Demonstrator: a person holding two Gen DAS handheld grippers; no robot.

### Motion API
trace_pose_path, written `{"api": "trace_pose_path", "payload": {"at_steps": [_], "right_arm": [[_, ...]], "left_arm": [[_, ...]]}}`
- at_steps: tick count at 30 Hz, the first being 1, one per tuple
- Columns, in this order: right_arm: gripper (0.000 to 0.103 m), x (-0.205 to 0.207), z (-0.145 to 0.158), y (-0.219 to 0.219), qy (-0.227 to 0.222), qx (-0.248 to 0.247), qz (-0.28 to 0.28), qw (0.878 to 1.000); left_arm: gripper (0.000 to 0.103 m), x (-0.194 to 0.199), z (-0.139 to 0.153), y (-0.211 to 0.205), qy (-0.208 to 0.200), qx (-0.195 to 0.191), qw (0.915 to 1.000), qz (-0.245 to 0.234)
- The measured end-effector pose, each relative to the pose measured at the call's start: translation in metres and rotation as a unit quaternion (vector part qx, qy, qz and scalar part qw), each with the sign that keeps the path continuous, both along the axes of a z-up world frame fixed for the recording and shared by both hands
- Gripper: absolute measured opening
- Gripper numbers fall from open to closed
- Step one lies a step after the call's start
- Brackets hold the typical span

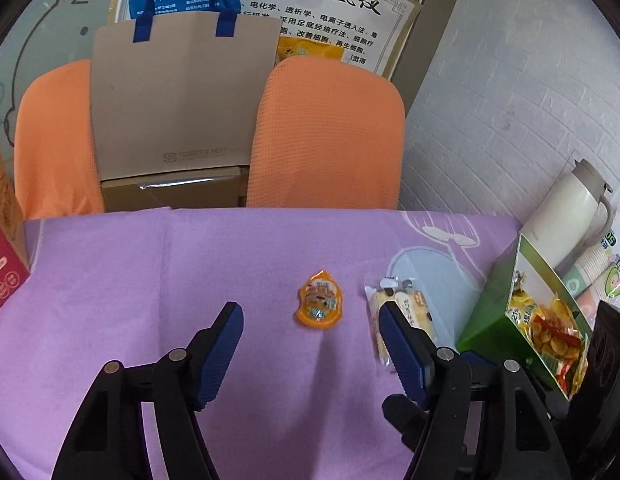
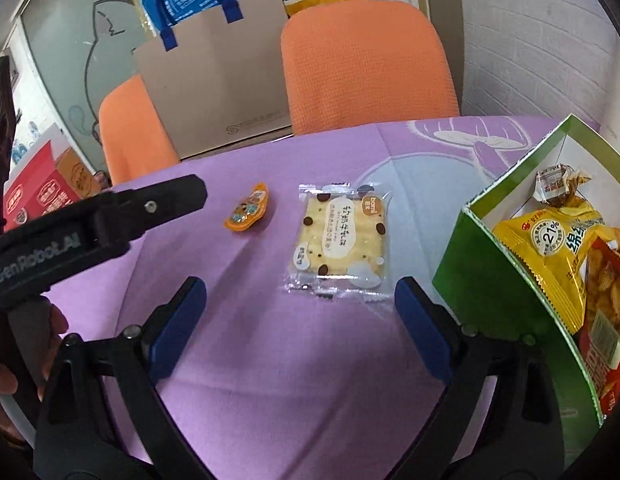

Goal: Organize snacks
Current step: 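Grasp the orange jelly cup with the left gripper while the right grasps the white cracker packet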

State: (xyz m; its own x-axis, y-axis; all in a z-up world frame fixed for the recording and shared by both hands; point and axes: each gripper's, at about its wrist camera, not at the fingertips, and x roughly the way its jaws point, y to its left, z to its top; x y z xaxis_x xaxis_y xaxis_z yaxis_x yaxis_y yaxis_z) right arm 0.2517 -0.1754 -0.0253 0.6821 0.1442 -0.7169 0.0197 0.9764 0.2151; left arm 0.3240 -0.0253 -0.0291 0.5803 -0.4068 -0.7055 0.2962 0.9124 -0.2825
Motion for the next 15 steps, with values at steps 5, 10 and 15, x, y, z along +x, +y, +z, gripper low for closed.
{"api": "trace_pose_path", "payload": {"at_steps": [5, 10, 15], "right_arm": [[0.094, 0.015, -0.008, -0.002, 0.006, -0.016, -0.031, 0.999], [0.091, 0.027, -0.014, -0.008, 0.024, -0.003, -0.036, 0.999], [0.039, 0.021, -0.012, -0.014, 0.026, -0.018, -0.022, 0.999]], "left_arm": [[0.046, 0.028, -0.023, -0.019, 0.021, 0.007, 0.9995, -0.022], [0.023, 0.029, -0.04, -0.019, 0.025, 0.014, 0.9987, -0.043], [0.005, 0.017, -0.037, -0.01, 0.029, 0.011, 0.9985, -0.046]]}}
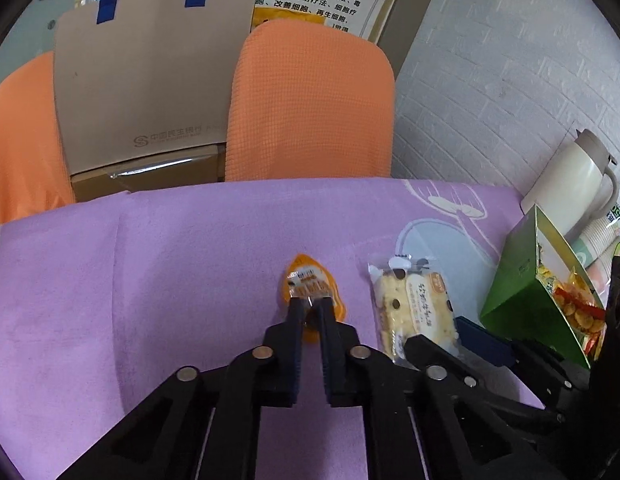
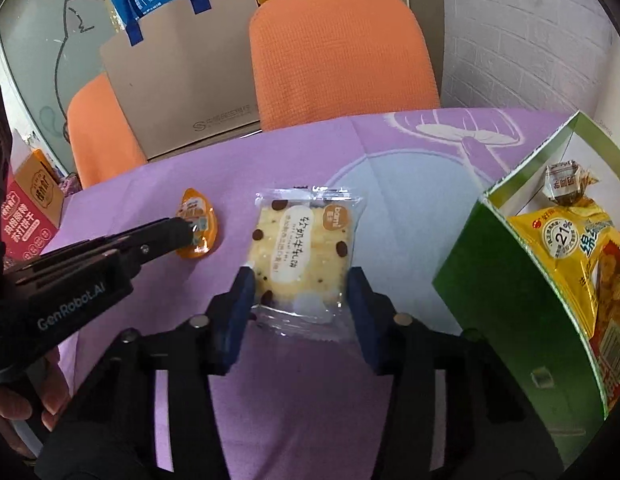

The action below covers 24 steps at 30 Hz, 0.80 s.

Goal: Organize snacks
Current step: 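Grasp the orange jelly cup with the left gripper while the right grasps the white cracker packet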

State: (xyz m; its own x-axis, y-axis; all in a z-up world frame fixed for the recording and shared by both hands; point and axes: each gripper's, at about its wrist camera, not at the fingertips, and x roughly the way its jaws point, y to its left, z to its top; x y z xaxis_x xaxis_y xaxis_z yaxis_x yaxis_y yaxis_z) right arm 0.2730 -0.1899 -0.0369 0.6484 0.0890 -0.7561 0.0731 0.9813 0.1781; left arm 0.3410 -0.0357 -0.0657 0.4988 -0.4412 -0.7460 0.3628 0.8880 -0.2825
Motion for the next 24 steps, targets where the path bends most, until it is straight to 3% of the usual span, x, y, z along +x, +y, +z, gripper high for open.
{"api": "trace_pose_path", "payload": {"at_steps": [3, 11, 13, 14, 15, 16, 18, 24], "right_arm": [[0.012, -0.012, 0.0, -0.01, 0.012, 0.027, 0.012, 0.999], [0.011, -0.049, 0.006, -0.014, 0.011, 0.038, 0.025, 0.999], [0.03, -0.049, 0.011, -0.01, 0.009, 0.035, 0.027, 0.999], [0.05, -0.05, 0.014, -0.007, 0.006, 0.029, 0.028, 0.999], [0.062, -0.048, 0.017, -0.003, 0.001, 0.021, 0.027, 0.999], [0.063, -0.046, 0.02, 0.001, -0.005, 0.012, 0.026, 1.0], [0.064, -0.037, 0.023, 0.008, -0.01, 0.0, 0.026, 1.0], [0.076, 0.001, 0.013, 0.024, 0.019, -0.028, 0.009, 0.999]], "left_arm": [[0.005, -0.016, 0.0, 0.002, -0.005, 0.012, 0.9999, 0.0], [0.005, -0.061, 0.015, 0.011, -0.015, 0.012, 0.9998, 0.002], [0.009, -0.064, 0.022, 0.017, -0.02, 0.005, 0.9996, 0.018], [0.013, -0.064, 0.025, 0.02, -0.021, 0.0, 0.9995, 0.025], [0.025, -0.063, 0.028, 0.023, -0.02, -0.004, 0.9991, 0.036], [0.04, -0.062, 0.03, 0.025, -0.021, -0.008, 0.9986, 0.048], [0.059, -0.057, 0.035, 0.033, -0.029, -0.021, 0.9966, 0.075], [0.067, -0.035, 0.035, 0.059, -0.017, -0.068, 0.9905, 0.119]]}}
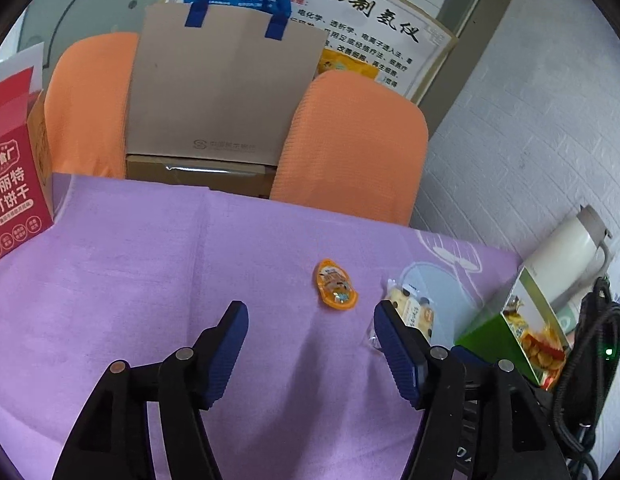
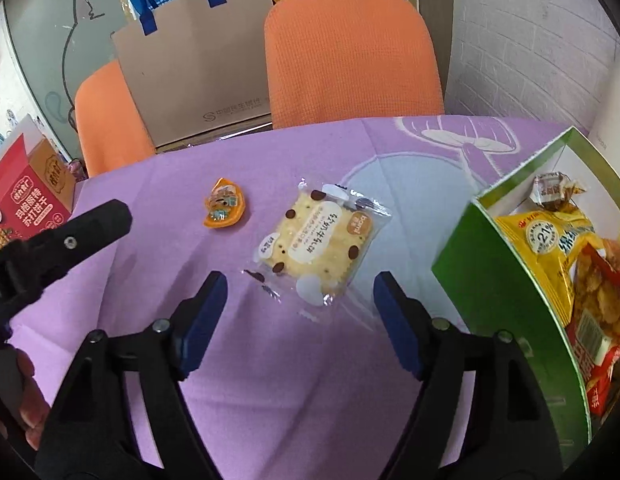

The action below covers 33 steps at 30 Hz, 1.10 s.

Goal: Organize snacks
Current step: 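Grasp the orange jelly cup with the left gripper while the right grasps the white cracker packet, then lower the jelly cup and cracker packet into the green box, opening both grippers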

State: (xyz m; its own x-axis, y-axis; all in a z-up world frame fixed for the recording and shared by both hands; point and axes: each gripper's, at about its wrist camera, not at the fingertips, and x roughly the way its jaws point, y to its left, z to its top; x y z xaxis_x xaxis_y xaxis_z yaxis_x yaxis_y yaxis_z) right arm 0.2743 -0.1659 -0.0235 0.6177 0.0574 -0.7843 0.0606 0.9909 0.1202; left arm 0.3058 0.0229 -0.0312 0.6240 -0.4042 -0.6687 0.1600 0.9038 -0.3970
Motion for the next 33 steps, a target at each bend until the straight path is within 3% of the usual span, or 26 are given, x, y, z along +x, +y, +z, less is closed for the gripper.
{"api": "trace_pose_path", "payload": {"at_steps": [7, 10, 15, 21, 23, 25, 28, 33], "right_arm": [[0.08, 0.038, -0.021, 0.008, 0.018, -0.046, -0.056, 0.997], [0.068, 0.032, -0.02, 0.006, 0.003, -0.054, -0.033, 0.998], [0.067, 0.01, -0.021, -0.001, -0.002, -0.046, 0.027, 0.999], [0.067, -0.042, -0.018, -0.02, 0.0, 0.006, 0.064, 0.998], [0.067, -0.057, -0.018, -0.024, 0.0, 0.007, 0.068, 0.998], [0.067, -0.067, -0.018, -0.023, -0.002, -0.002, 0.073, 0.997], [0.067, -0.082, -0.017, -0.021, -0.001, -0.012, 0.092, 0.996], [0.067, -0.111, -0.013, -0.021, -0.007, 0.021, 0.113, 0.993]], "left_arm": [[0.067, 0.02, -0.007, 0.024, -0.004, 0.007, 0.9998, 0.018], [0.066, 0.029, -0.012, 0.017, -0.003, 0.017, 0.9998, 0.003], [0.057, 0.041, -0.023, -0.017, 0.005, 0.025, 0.999, -0.036], [0.056, 0.059, -0.038, -0.058, 0.013, 0.055, 0.9966, -0.06], [0.051, 0.063, -0.043, -0.066, 0.016, 0.07, 0.9955, -0.062], [0.022, 0.063, -0.046, -0.073, 0.011, 0.084, 0.9936, -0.075], [0.021, 0.054, -0.047, -0.075, 0.01, 0.087, 0.9915, -0.096], [0.021, 0.016, -0.042, -0.064, 0.019, 0.07, 0.9915, -0.108]]}}
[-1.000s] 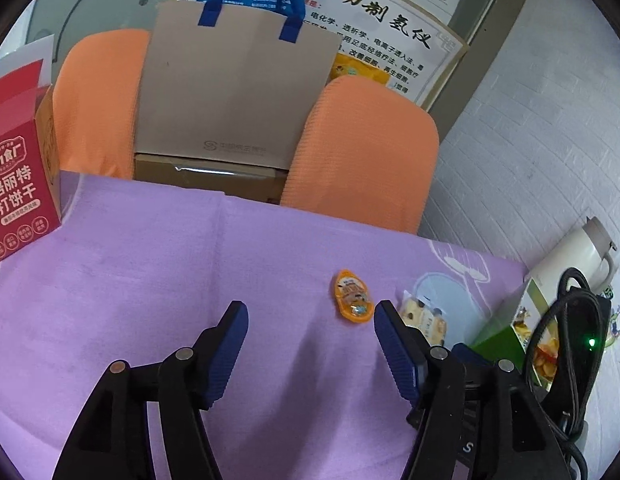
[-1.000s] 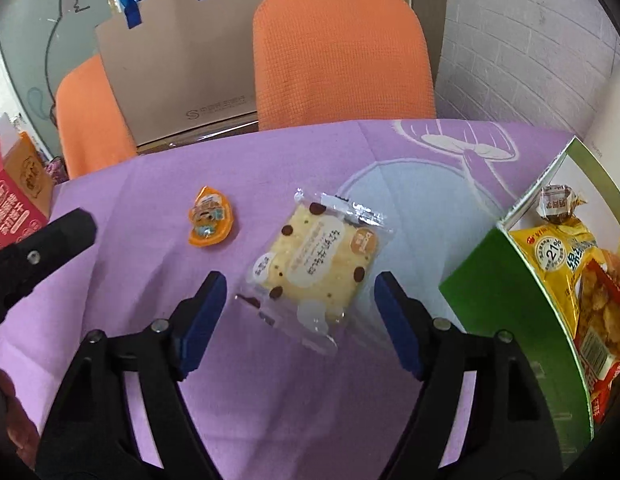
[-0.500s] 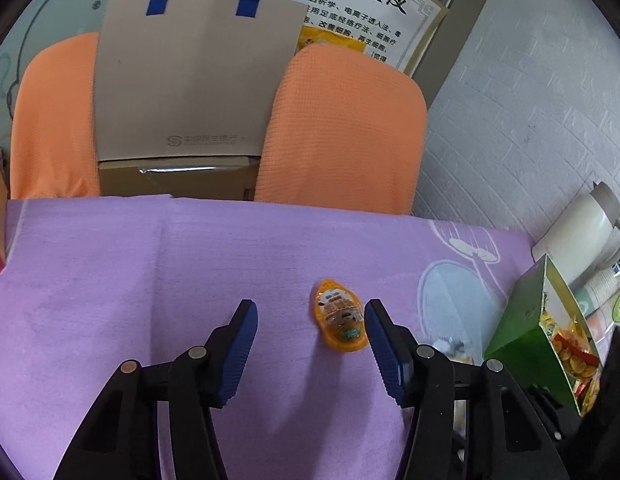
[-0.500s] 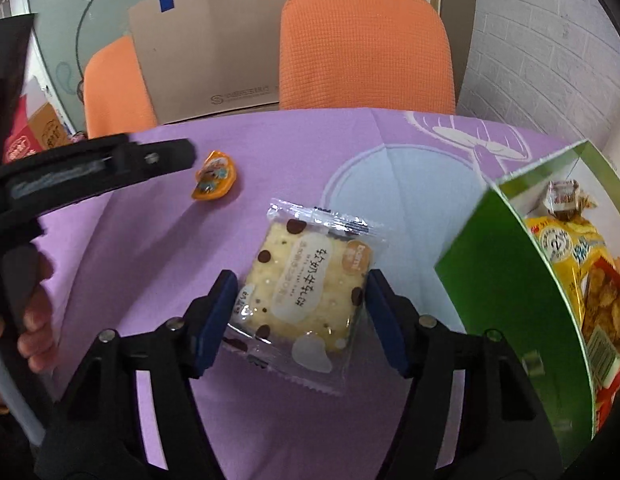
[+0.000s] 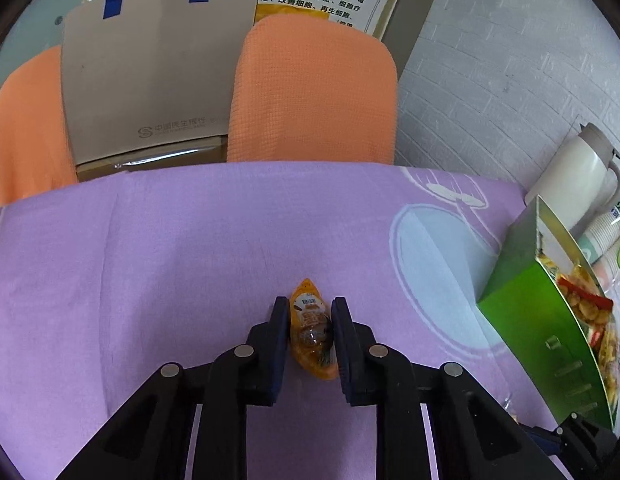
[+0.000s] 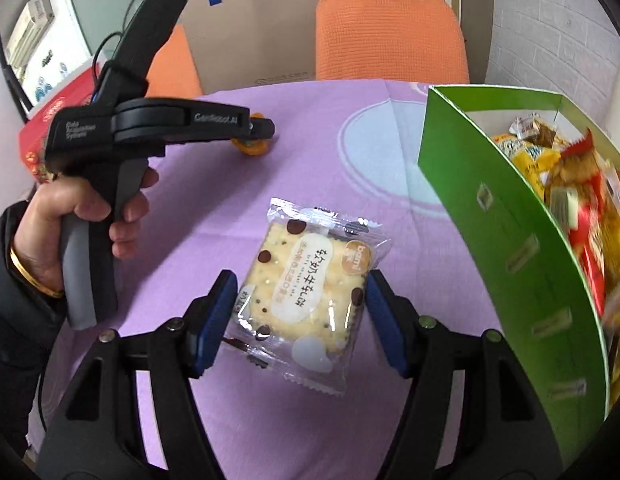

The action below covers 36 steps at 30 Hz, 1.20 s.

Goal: Organize snacks
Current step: 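Lower the jelly cup and cracker packet into the green box, opening both grippers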

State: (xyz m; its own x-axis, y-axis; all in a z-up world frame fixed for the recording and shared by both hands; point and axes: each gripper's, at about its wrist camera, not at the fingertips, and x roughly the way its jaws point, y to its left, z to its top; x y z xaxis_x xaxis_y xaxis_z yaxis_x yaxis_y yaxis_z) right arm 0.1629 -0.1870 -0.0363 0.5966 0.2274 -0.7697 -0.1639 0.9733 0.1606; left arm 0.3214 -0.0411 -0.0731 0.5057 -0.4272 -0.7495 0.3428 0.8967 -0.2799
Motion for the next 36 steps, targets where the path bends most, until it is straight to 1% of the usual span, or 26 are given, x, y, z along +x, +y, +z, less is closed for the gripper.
{"api": "trace_pose_path", "payload": {"at_steps": [1, 2, 5, 8, 11, 15, 17, 19, 21, 24, 28, 32, 36], "right_arm": [[0.067, -0.007, 0.001, -0.002, -0.001, 0.008, 0.001, 1.0], [0.064, -0.015, 0.003, -0.004, -0.002, 0.021, 0.001, 1.0], [0.064, -0.037, 0.01, -0.009, -0.008, 0.052, 0.0, 0.999], [0.064, -0.055, 0.017, -0.012, -0.019, 0.048, -0.006, 0.999], [0.064, -0.071, 0.026, -0.022, -0.031, 0.059, -0.012, 0.998], [0.064, -0.095, 0.05, -0.042, -0.072, 0.06, -0.03, 0.995], [0.064, -0.108, 0.063, -0.057, -0.096, 0.06, -0.049, 0.992], [0.064, -0.111, 0.074, -0.078, -0.115, 0.059, -0.07, 0.989], [0.064, -0.113, 0.082, -0.098, -0.13, 0.057, -0.094, 0.985], [0.064, -0.113, 0.086, -0.131, -0.141, 0.061, -0.132, 0.979], [0.064, -0.105, 0.093, -0.166, -0.145, 0.067, -0.168, 0.973], [0.064, -0.08, 0.093, -0.181, -0.138, 0.06, -0.175, 0.973], [0.064, -0.055, 0.088, -0.19, -0.127, 0.047, -0.166, 0.977]], "left_arm": [[0.021, -0.01, 0.002, 0.001, 0.0, 0.0, 1.0, -0.004], [0.021, -0.02, 0.006, 0.002, -0.001, 0.001, 1.0, -0.008], [0.021, -0.052, 0.021, 0.001, -0.006, -0.002, 0.9997, -0.022], [0.021, -0.08, 0.043, -0.003, -0.015, -0.015, 0.9993, -0.031], [0.021, -0.103, 0.07, -0.012, -0.035, -0.03, 0.998, -0.044], [0.021, -0.131, 0.103, -0.035, -0.069, -0.04, 0.9943, -0.071], [0.021, -0.141, 0.116, -0.05, -0.08, -0.048, 0.9918, -0.087], [0.021, -0.147, 0.126, -0.069, -0.088, -0.053, 0.9891, -0.105], [0.021, -0.151, 0.133, -0.088, -0.096, -0.054, 0.9863, -0.123], [0.021, -0.148, 0.136, -0.114, -0.094, -0.057, 0.9834, -0.144], [0.021, -0.134, 0.13, -0.144, -0.085, -0.052, 0.9833, -0.152], [0.021, -0.116, 0.12, -0.162, -0.08, -0.045, 0.9854, -0.143], [0.021, -0.097, 0.106, -0.173, -0.068, -0.039, 0.9869, -0.141]]}}
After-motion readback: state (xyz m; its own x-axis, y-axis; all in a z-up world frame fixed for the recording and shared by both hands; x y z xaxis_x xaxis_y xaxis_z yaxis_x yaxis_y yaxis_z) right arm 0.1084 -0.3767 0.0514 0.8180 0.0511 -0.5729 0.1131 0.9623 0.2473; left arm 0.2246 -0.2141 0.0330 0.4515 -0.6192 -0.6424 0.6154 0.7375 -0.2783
